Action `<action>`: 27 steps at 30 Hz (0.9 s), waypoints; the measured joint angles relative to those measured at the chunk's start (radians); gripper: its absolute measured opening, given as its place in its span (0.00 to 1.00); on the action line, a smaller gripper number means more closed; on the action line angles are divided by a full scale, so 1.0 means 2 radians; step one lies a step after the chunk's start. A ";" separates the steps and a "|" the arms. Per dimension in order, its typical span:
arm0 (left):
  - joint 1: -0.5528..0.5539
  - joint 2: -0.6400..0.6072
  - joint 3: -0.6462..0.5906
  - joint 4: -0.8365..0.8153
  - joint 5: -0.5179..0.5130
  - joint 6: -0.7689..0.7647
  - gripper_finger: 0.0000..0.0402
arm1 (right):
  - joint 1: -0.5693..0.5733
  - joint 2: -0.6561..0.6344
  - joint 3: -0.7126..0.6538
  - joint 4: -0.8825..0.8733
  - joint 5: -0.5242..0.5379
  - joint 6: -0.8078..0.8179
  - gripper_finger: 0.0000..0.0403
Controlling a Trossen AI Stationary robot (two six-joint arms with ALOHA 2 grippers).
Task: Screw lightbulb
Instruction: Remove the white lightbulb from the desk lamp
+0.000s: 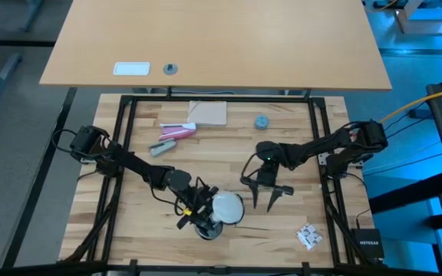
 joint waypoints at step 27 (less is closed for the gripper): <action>0.050 0.000 0.000 -0.029 -0.102 0.014 0.44 | 0.102 -0.464 -0.288 0.071 0.780 0.037 0.52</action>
